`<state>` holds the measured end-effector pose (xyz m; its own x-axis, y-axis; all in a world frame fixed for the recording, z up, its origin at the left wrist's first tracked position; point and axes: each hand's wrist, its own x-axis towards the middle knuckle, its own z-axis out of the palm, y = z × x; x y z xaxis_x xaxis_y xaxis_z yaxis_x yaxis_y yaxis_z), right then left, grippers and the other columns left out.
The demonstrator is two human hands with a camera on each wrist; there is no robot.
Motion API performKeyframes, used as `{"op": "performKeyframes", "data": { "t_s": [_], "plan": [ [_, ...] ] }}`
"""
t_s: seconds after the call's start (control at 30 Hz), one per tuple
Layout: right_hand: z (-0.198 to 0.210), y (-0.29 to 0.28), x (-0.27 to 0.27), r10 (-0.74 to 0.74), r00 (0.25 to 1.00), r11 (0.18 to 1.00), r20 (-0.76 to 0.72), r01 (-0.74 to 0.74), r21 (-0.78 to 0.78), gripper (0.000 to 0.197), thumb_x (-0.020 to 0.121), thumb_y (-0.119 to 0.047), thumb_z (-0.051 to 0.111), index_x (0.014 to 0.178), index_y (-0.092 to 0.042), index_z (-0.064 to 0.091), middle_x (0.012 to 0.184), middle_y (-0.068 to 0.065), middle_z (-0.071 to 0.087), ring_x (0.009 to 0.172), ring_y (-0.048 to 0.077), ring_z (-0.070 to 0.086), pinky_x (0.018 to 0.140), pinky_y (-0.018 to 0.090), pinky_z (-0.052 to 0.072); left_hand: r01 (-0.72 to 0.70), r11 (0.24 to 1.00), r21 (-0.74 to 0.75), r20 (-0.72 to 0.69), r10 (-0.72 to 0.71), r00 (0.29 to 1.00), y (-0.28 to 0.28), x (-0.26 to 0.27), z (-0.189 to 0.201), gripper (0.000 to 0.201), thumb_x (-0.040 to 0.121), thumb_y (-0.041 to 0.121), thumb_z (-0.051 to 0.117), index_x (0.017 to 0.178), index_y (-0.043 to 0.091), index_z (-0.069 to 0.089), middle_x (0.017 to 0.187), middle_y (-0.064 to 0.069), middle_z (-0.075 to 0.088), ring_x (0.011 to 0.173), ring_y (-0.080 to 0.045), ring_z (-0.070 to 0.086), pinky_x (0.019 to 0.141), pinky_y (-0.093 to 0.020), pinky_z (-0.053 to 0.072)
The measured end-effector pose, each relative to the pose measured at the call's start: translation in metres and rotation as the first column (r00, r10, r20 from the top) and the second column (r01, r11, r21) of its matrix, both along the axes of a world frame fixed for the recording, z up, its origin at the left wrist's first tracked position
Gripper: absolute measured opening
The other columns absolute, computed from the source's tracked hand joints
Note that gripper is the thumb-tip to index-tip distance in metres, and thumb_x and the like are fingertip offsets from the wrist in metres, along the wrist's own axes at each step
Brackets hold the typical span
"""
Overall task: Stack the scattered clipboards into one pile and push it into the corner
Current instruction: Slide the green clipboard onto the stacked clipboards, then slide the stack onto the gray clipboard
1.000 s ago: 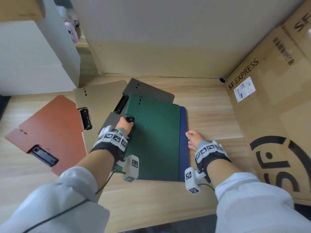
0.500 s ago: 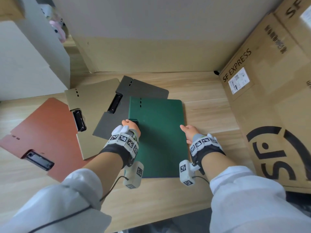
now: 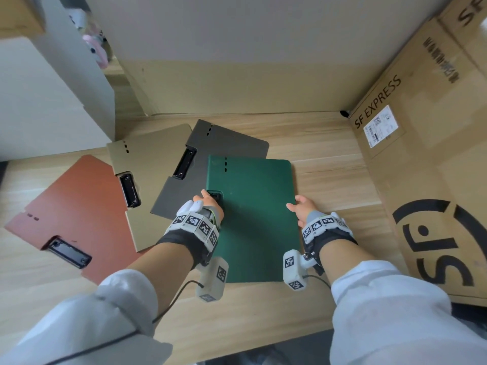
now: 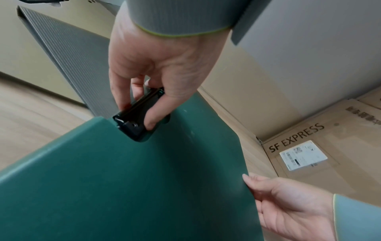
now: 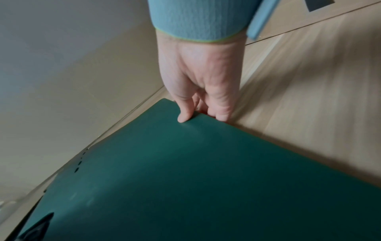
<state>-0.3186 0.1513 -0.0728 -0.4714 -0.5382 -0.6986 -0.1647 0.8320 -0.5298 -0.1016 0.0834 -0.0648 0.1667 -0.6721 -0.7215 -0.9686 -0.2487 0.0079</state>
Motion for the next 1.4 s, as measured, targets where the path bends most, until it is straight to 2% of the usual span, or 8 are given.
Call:
{"op": "performKeyframes", "data": {
  "t_s": [0.07,0.13,0.2,0.3,0.37,0.53,1.1,1.4],
  "plan": [
    [-0.001,-0.002,-0.004,-0.037,0.999,0.999,0.002,0.037,0.003,0.053,0.094,-0.010,0.046,0.145,-0.015,0.031,0.149,0.009,0.039,0.058,0.009,0.037,0.047,0.019,0.032,-0.062,0.998,-0.013,-0.036,0.062,0.997,-0.009,0.005,-0.002,0.099,0.078,0.051,0.060,0.151,0.012,0.006,0.146,-0.017,0.034,0.136,-0.032,0.037,0.112,-0.043,0.034],
    [0.002,-0.001,-0.009,-0.074,0.997,0.997,-0.001,0.074,-0.002,0.053,0.094,-0.007,0.042,0.145,-0.014,0.030,0.150,0.008,0.038,0.092,0.021,0.056,0.064,0.025,0.041,-0.077,0.995,-0.058,-0.024,0.076,0.997,-0.021,0.013,0.007,0.090,0.083,0.052,0.053,0.152,0.017,0.008,0.151,-0.018,0.027,0.139,-0.035,0.031,0.114,-0.048,0.030],
    [0.003,0.001,-0.012,-0.119,0.993,0.993,-0.017,0.119,0.000,0.053,0.094,-0.004,0.040,0.145,-0.013,0.029,0.151,0.008,0.036,0.126,0.027,0.045,0.092,0.036,0.044,-0.110,0.984,-0.139,-0.009,0.110,0.994,-0.039,0.025,0.012,0.076,0.093,0.042,0.044,0.153,0.019,0.004,0.155,-0.017,0.018,0.142,-0.034,0.024,0.117,-0.046,0.024],
    [-0.002,0.001,-0.016,-0.153,0.988,0.988,-0.025,0.153,0.015,0.053,0.094,-0.004,0.041,0.145,-0.013,0.030,0.154,0.007,0.031,0.139,0.030,0.032,0.112,0.043,0.029,-0.129,0.957,-0.260,-0.003,0.132,0.991,-0.065,0.045,0.013,0.073,0.093,0.033,0.049,0.153,0.021,0.008,0.148,-0.018,0.026,0.136,-0.035,0.029,0.113,-0.047,0.027],
    [-0.004,0.003,-0.016,-0.164,0.986,0.986,-0.010,0.164,0.015,0.053,0.094,-0.004,0.042,0.145,-0.013,0.030,0.154,0.007,0.030,0.140,0.030,0.031,0.113,0.044,0.027,-0.140,0.968,-0.207,-0.029,0.138,0.990,-0.071,0.051,0.012,0.076,0.093,0.036,0.049,0.153,0.019,0.007,0.149,-0.020,0.027,0.138,-0.038,0.031,0.113,-0.049,0.028],
    [-0.008,0.002,-0.018,-0.185,0.983,0.983,0.008,0.185,0.009,0.053,0.094,-0.006,0.045,0.144,-0.013,0.031,0.154,0.008,0.031,0.140,0.030,0.031,0.113,0.043,0.028,-0.154,0.958,-0.240,-0.029,0.152,0.988,-0.085,0.055,0.001,0.063,0.090,0.051,0.045,0.136,0.009,0.040,0.137,-0.017,0.041,0.127,-0.037,0.044,0.107,-0.047,0.038],
    [-0.007,-0.001,-0.018,-0.265,0.962,0.964,0.059,0.266,-0.008,0.052,0.094,-0.004,0.046,0.143,-0.015,0.034,0.154,0.003,0.032,0.139,0.029,0.032,0.109,0.043,0.030,0.087,0.898,-0.431,0.040,-0.077,0.996,-0.104,0.052,-0.016,0.035,0.093,0.004,0.040,0.127,-0.004,0.042,0.128,-0.024,0.049,0.115,-0.038,0.052,0.094,-0.044,0.044],
    [-0.003,-0.001,-0.014,-0.264,0.964,0.965,0.019,0.264,-0.004,0.053,0.093,-0.004,0.048,0.143,-0.016,0.037,0.152,0.003,0.037,0.136,0.028,0.038,0.105,0.039,0.035,-0.358,0.881,-0.309,-0.245,0.290,0.925,-0.109,0.101,0.007,0.054,0.087,0.008,0.056,0.134,-0.003,0.031,0.137,-0.028,0.046,0.129,-0.042,0.045,0.107,-0.047,0.033]
  ]
}}
